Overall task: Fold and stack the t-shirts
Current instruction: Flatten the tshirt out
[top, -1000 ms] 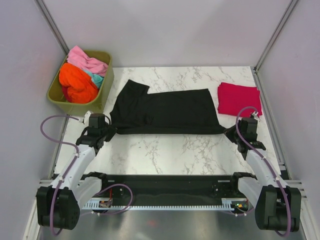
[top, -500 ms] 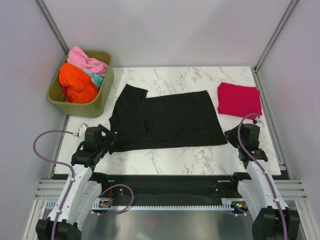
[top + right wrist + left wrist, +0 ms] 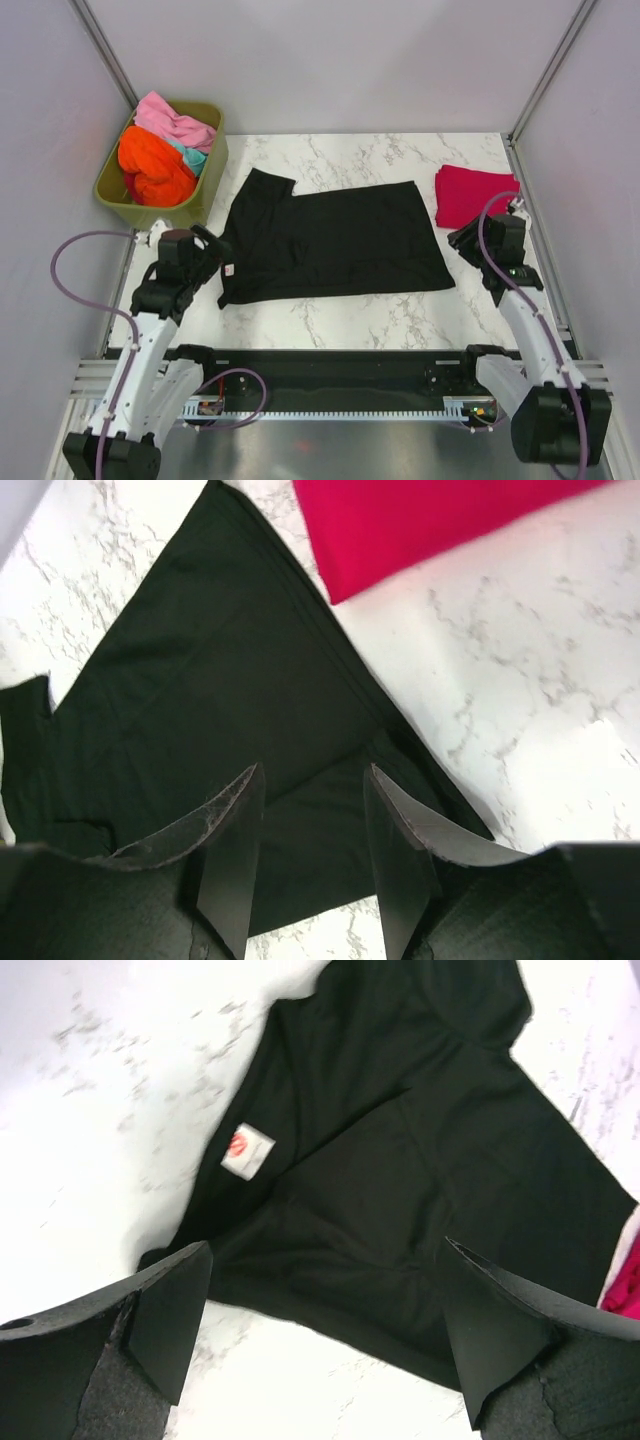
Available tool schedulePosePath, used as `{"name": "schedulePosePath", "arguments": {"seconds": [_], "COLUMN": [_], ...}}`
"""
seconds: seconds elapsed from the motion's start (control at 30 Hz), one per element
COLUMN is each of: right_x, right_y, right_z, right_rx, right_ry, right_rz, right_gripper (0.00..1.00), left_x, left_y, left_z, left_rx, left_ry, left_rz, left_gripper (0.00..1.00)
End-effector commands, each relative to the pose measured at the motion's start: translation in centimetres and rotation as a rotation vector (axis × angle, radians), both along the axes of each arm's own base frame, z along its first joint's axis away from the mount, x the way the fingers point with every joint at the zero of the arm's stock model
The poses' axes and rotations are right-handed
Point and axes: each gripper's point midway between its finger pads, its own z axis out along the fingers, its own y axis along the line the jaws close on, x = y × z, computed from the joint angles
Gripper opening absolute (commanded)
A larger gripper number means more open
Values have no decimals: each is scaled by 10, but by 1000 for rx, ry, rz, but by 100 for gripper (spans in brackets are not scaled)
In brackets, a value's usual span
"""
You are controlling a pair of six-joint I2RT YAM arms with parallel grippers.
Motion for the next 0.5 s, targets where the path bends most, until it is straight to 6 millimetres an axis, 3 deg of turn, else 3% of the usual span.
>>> {"name": "schedulePosePath", "arguments": {"seconds": [0.0,0.13,0.17,0.2,0.23,0.3,0.33,0.37,0.4,0.43,0.47], "right_x": [40,75,84,99,107,131,138,146,161,169,177], "right_y": [15,29,30,32,36,38,40,40,41,45,46], "right_z": [27,26,26,24,23,19,18,16,13,11,9], "right_rx": [-25,-97,-111,-121,-130,-153,-159,-177,-190,-203,-220], "right_ry": [-45,-12,-5,11,16,36,37,43,50,51,56], "right_rz": [88,107,106,107,115,108,107,98,95,98,103], "right_gripper": [52,50,50,50,50,50,50,50,51,52,53], "left_x": [36,74,85,98,105,127,138,152,159,172,185], "left_y": [-17,-33,-36,-44,-47,-55,-57,-61,-66,-70,-76], "left_z": [25,21,31,20,22,35,22,37,39,26,39], "left_rx": [17,-14,-21,-30,-26,3,19,29,56,71,79], "left_ry": [-92,-93,-111,-75,-72,-97,-55,-88,-92,-66,-104], "left_rz": [-138,-183,-194,-215,-222,-230,-231,-232,-242,-249,-259], "left_gripper": [99,98,98,97,97,96,96,96,96,96,96]}}
